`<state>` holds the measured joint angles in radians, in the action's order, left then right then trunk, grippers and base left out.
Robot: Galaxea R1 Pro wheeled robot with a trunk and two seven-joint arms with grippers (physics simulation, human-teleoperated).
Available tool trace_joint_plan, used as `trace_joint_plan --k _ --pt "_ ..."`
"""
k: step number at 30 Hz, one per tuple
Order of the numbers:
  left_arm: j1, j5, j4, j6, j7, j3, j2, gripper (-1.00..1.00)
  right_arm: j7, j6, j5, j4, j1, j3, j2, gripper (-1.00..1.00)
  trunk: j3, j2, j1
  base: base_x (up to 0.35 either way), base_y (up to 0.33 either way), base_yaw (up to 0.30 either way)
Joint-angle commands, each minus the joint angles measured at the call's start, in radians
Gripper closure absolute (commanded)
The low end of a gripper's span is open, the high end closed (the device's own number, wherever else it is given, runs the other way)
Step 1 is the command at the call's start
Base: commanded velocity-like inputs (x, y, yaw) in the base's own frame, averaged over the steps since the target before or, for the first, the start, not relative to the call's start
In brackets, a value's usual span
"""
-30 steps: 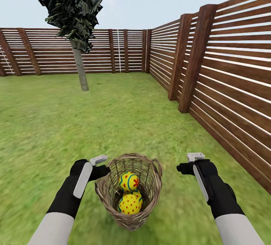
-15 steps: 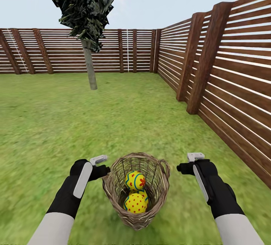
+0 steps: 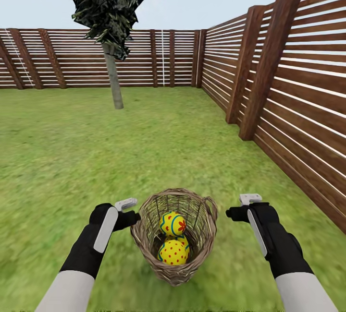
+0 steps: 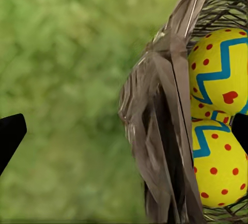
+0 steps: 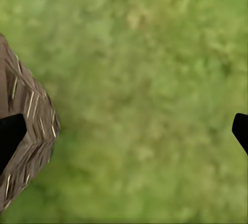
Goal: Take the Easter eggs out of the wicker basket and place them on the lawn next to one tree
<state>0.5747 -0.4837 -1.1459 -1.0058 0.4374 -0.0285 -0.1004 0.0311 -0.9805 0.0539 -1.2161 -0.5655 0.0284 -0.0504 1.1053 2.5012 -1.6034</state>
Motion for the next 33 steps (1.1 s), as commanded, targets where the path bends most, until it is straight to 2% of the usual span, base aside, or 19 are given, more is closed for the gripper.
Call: trace_joint_plan --k 1,15,32,33 --pt "0.001 -0.010 -0.001 -0.002 0.009 -0.002 -0.001 -1.00 0.004 -0.004 0.005 -0.001 -0.001 0.000 0.000 -1.00 0.005 0.001 0.000 0.000 0.000 0.000" --pt "0.001 -0.012 0.003 0.001 0.009 -0.002 -0.001 -1.00 0.005 -0.004 0.004 0.003 -0.001 -0.001 0.001 -1.00 0.059 0.004 -0.006 0.000 0.000 0.000" --pt "0.001 -0.012 0.006 0.002 0.009 -0.001 0.001 -1.00 0.005 -0.003 0.004 0.006 -0.001 0.001 0.000 -1.00 0.059 0.004 -0.006 0.000 0.000 0.000" --pt "0.001 -0.012 0.007 0.002 0.009 -0.001 0.001 1.00 0.005 -0.003 0.004 0.006 -0.001 0.001 0.000 -1.00 0.059 0.004 -0.006 0.000 0.000 0.000"
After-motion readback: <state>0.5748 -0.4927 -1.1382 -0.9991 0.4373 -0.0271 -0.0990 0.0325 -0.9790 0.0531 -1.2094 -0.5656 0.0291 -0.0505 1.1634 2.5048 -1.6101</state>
